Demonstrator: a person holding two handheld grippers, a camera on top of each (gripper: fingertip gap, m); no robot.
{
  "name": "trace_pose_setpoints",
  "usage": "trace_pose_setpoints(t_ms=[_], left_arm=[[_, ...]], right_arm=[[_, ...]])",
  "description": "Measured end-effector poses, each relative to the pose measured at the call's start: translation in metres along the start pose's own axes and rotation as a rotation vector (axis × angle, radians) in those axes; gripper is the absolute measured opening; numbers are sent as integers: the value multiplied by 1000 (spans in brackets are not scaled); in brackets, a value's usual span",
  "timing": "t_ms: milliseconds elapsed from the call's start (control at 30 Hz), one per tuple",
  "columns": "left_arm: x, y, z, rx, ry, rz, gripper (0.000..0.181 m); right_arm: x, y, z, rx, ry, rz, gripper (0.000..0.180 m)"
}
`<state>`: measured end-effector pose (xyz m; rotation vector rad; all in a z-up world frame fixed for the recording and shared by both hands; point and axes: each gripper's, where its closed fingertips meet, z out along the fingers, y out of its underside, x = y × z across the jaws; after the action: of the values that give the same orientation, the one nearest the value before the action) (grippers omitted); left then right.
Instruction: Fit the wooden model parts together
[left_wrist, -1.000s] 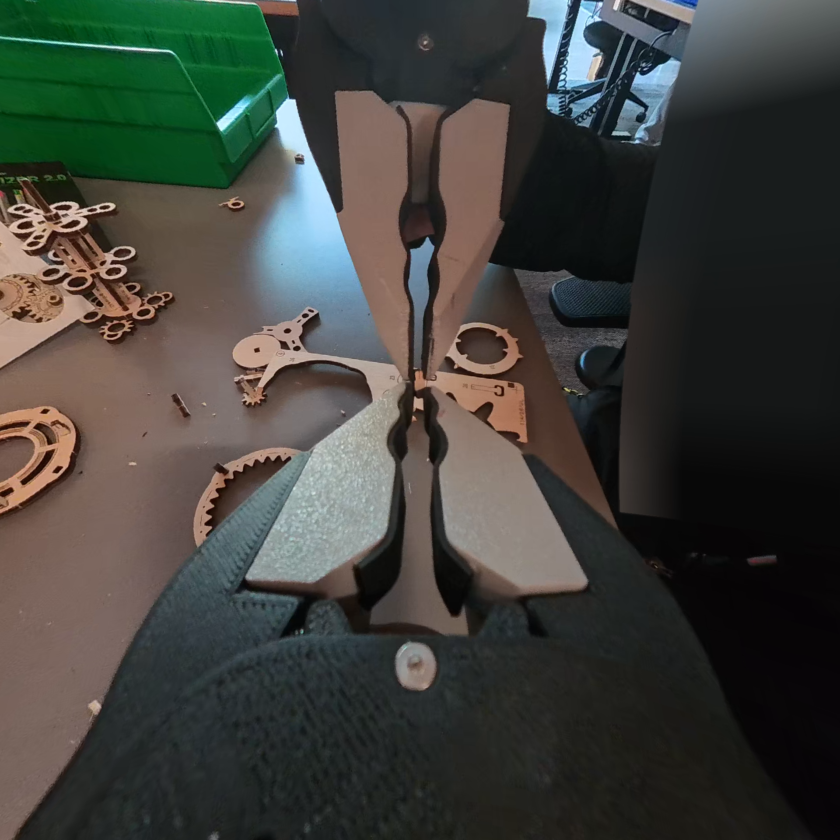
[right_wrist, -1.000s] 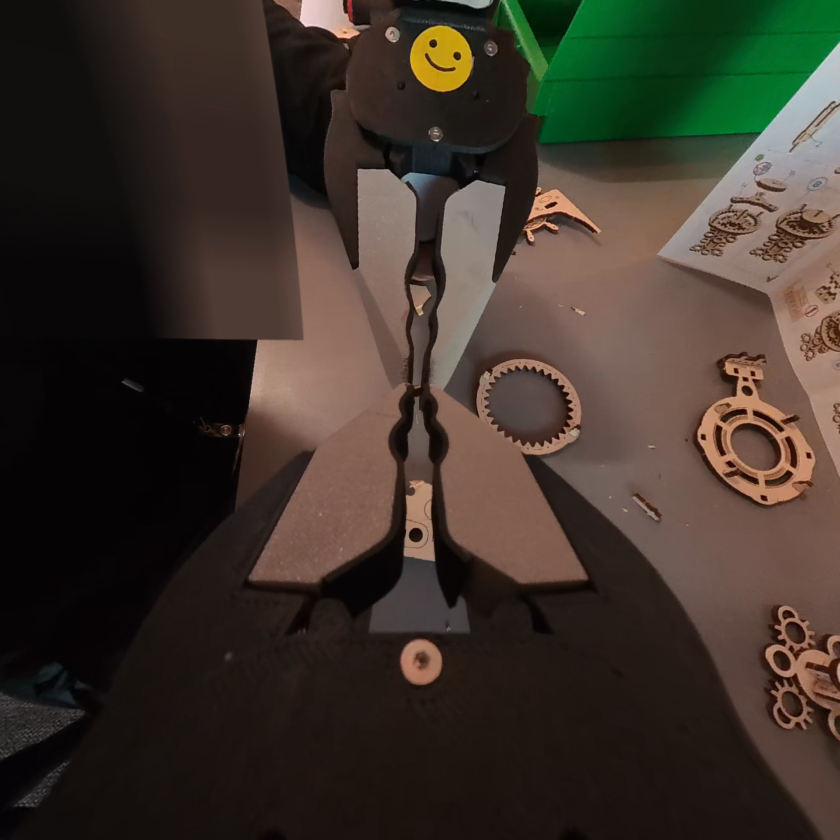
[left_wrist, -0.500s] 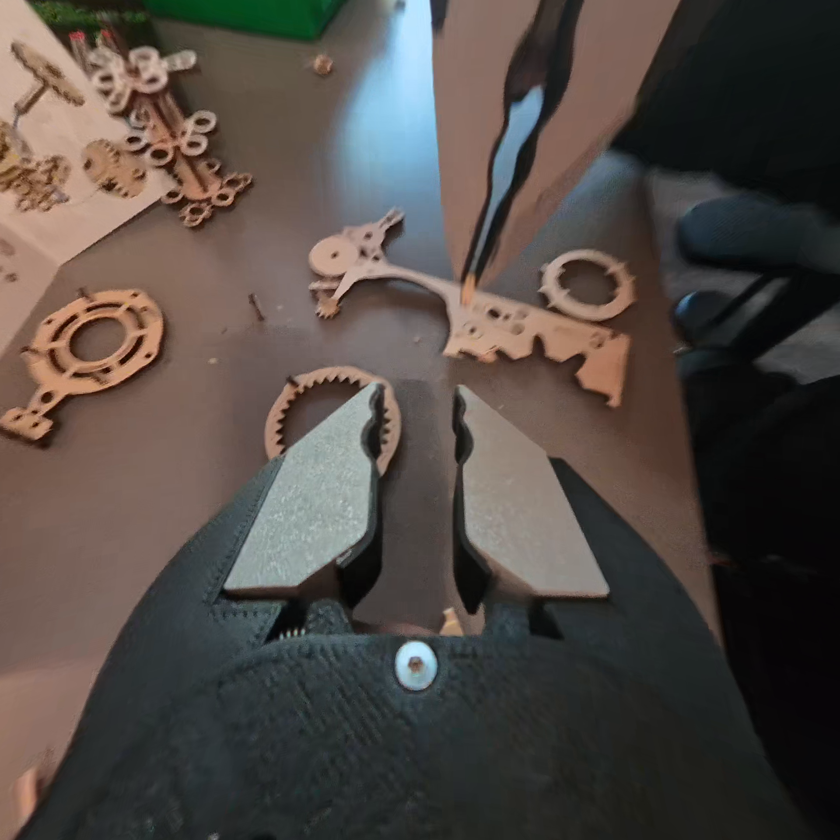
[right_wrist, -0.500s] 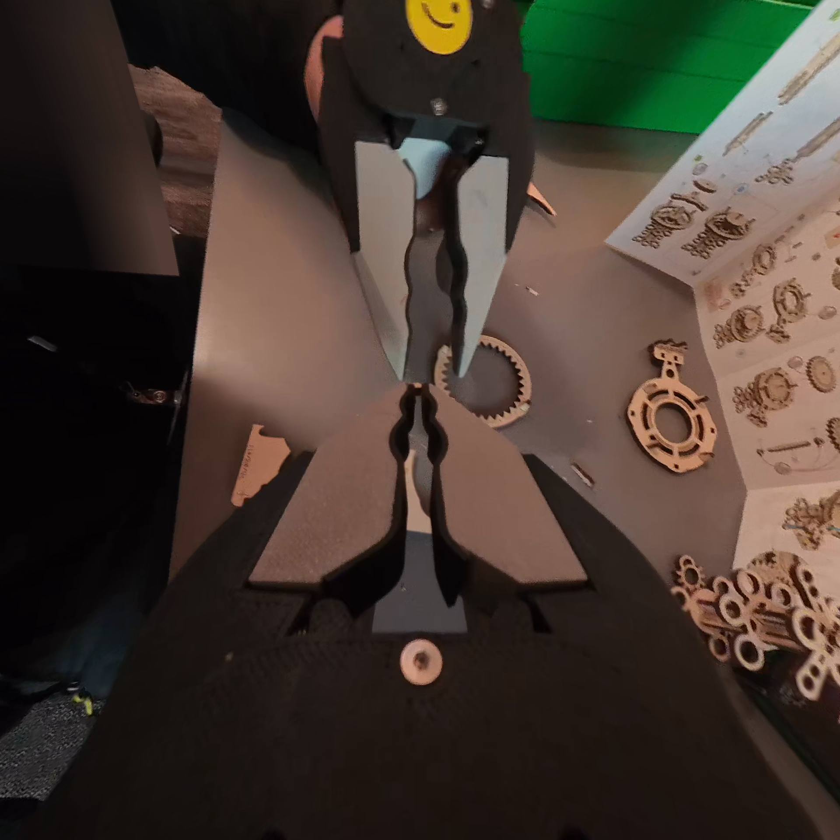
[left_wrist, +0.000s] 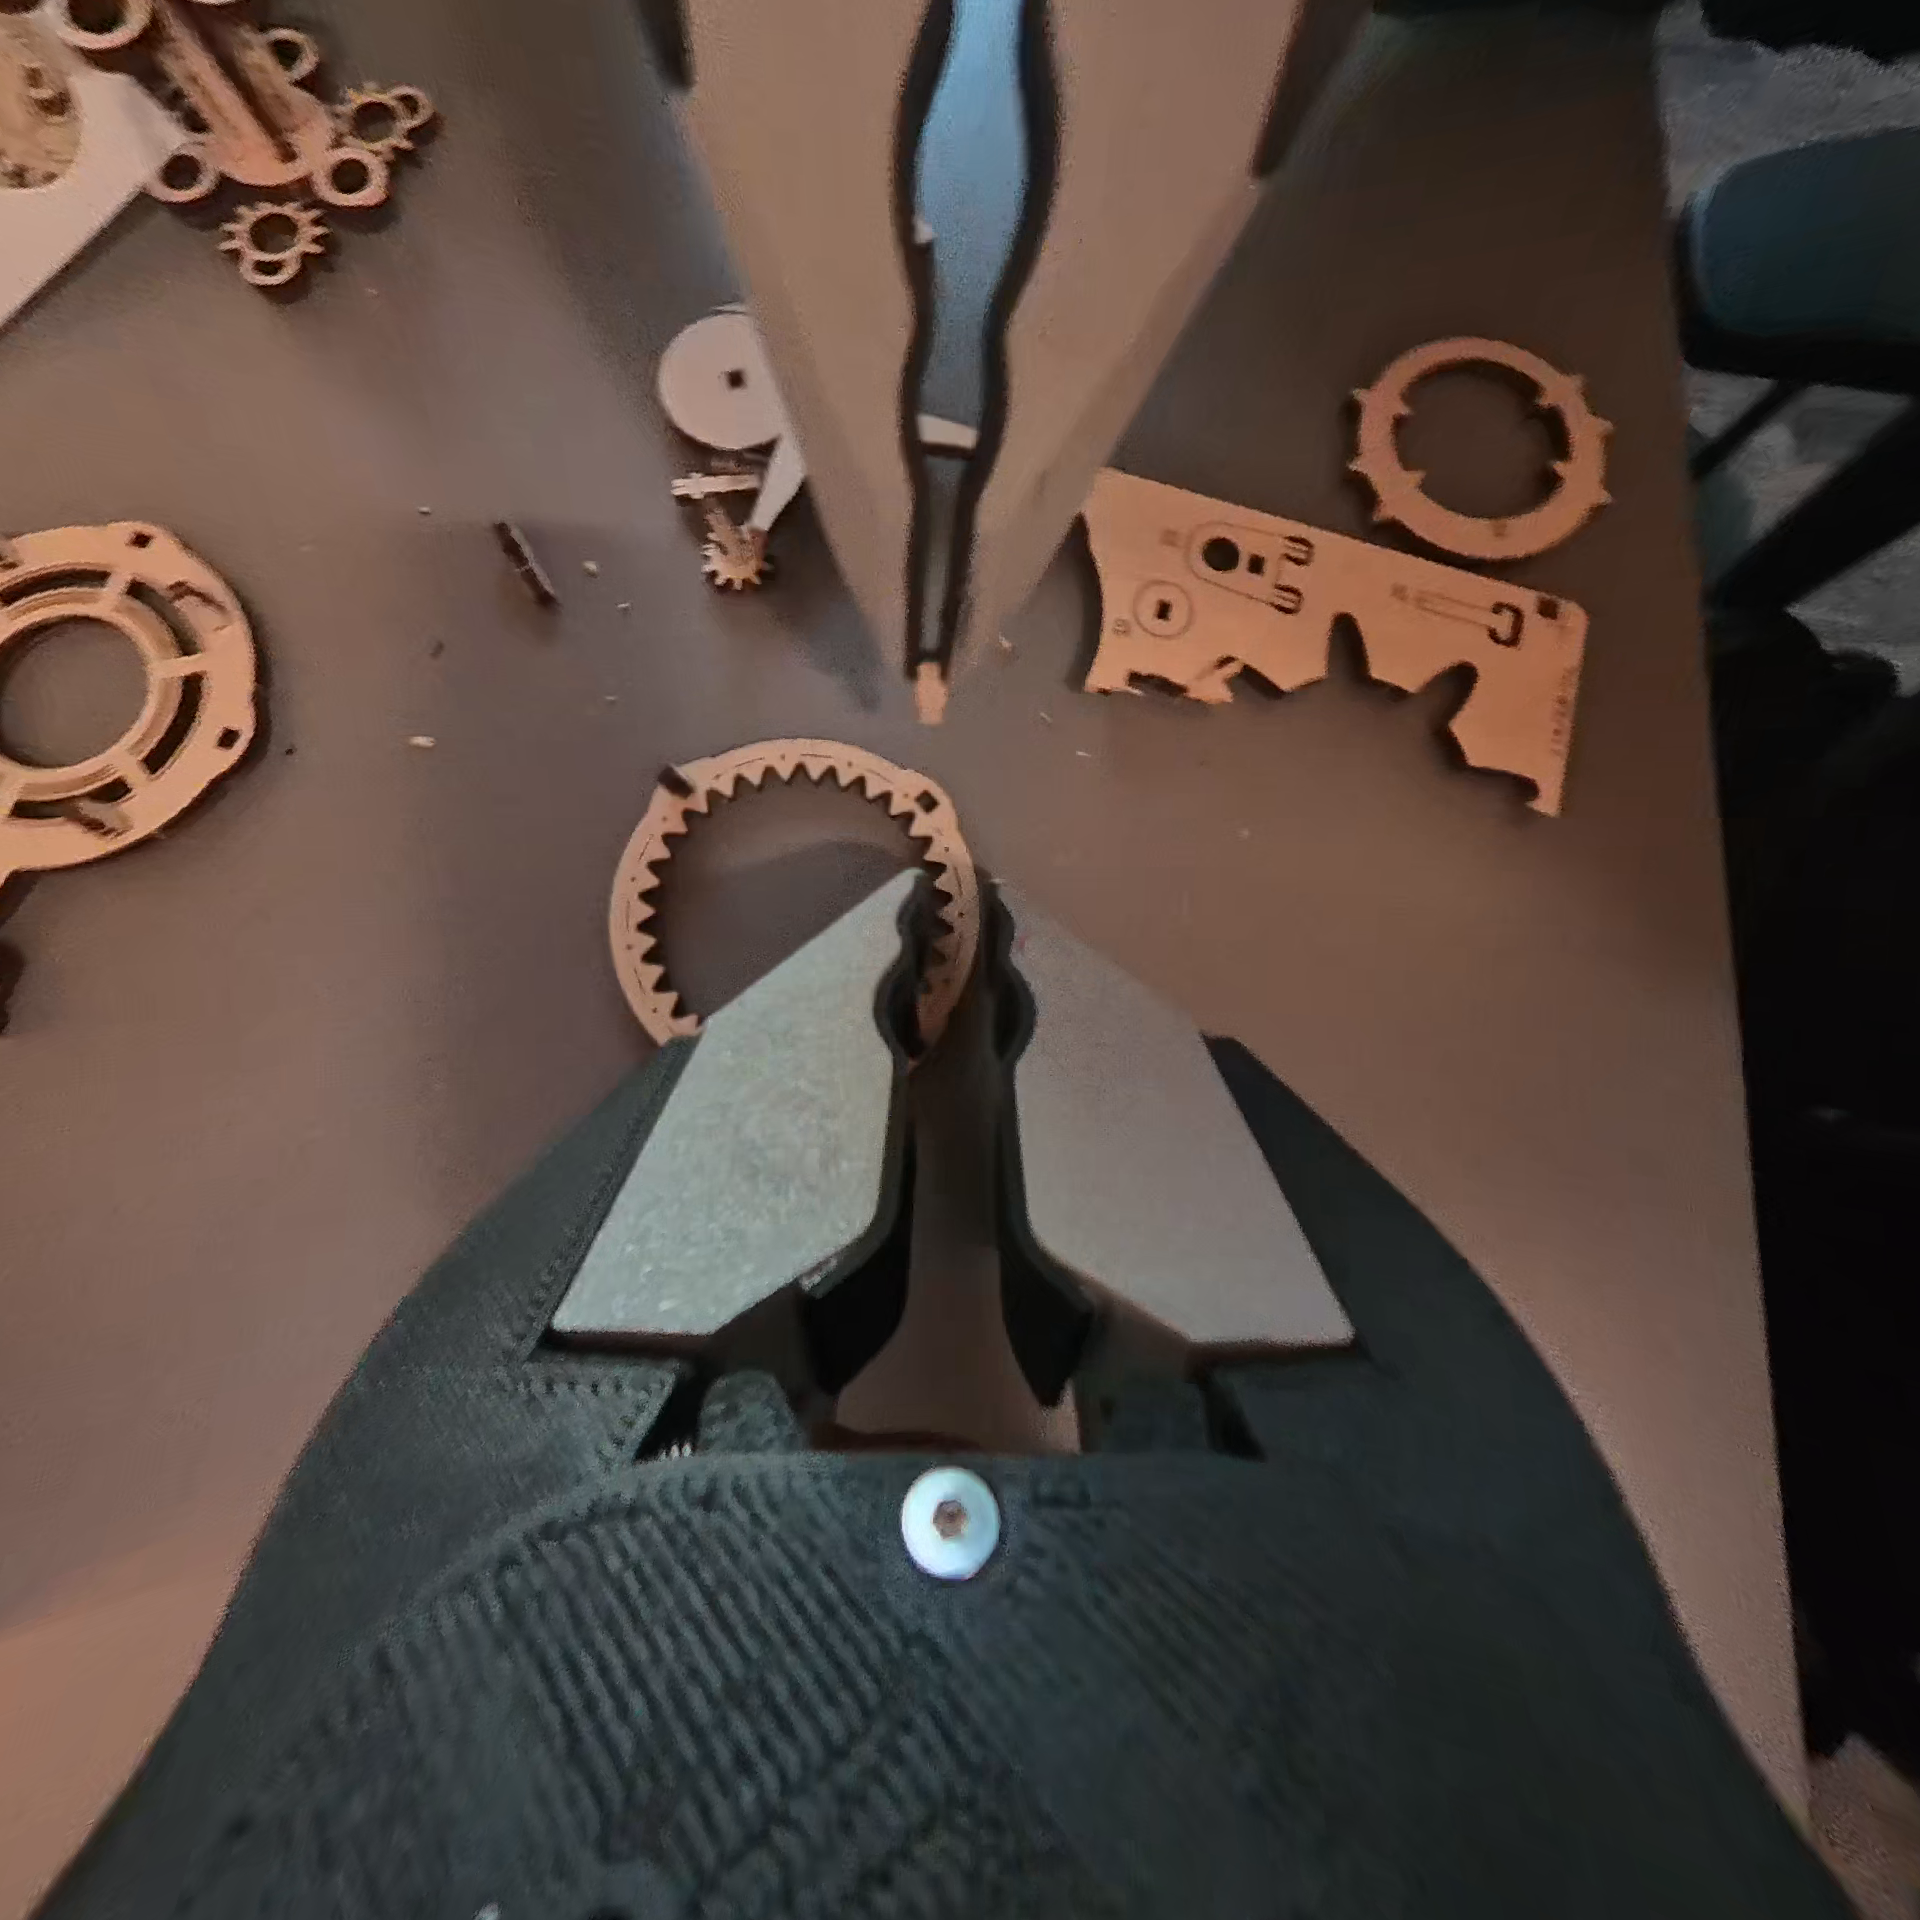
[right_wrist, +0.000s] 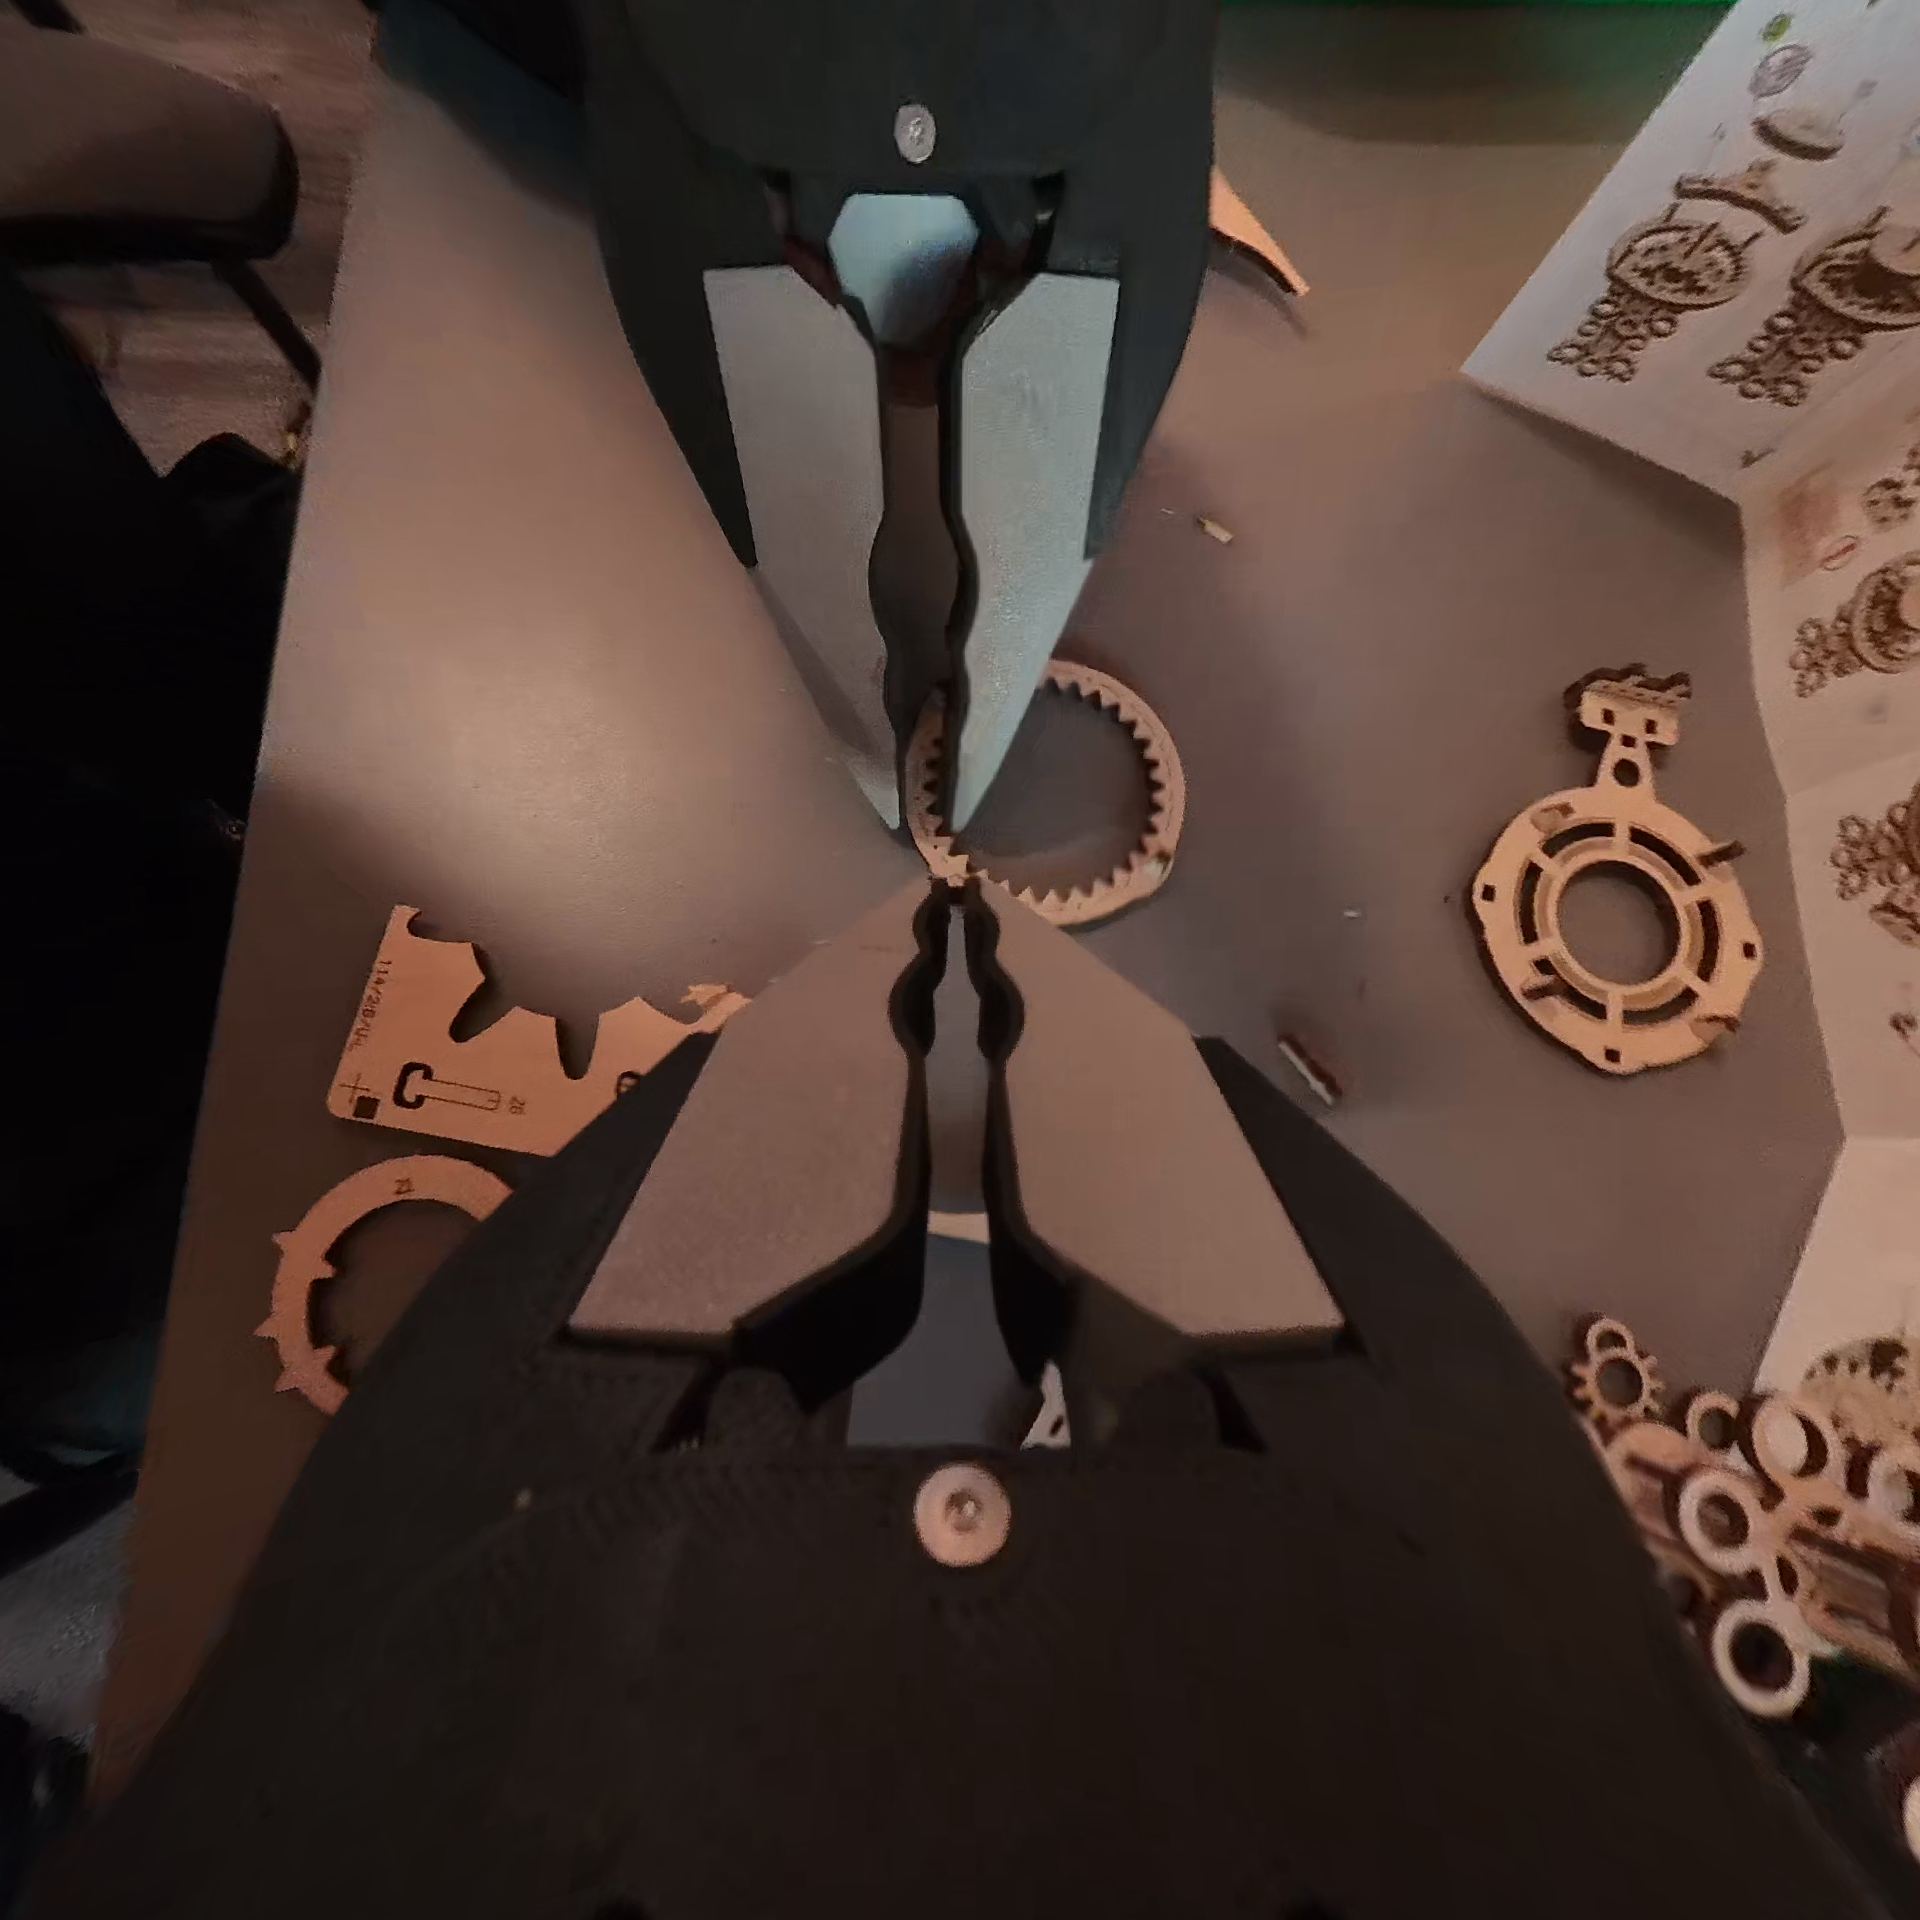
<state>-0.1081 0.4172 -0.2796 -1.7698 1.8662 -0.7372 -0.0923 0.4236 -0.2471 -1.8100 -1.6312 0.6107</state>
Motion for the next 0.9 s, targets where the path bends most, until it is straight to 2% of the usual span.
trace_pose_setpoints(t_ms=[33, 233, 433, 533, 900], left_arm=[[3, 1, -1, -13, 31, 27, 5], [12, 11, -9, -37, 160, 152, 5], [16, 16, -14, 0, 242, 226, 5], [16, 18, -16, 30, 256, 288, 5], [21, 21, -18, 27, 294, 310, 6]], right_arm=[[1, 0, 4, -6, -12, -12, 0], [-16, -11, 16, -45, -112, -77, 0], [-27, -10, 26, -135, -128, -158, 0], [-27, -8, 29, -175, -121, -184, 0], [-30, -11, 40, -255, -136, -212, 0]])
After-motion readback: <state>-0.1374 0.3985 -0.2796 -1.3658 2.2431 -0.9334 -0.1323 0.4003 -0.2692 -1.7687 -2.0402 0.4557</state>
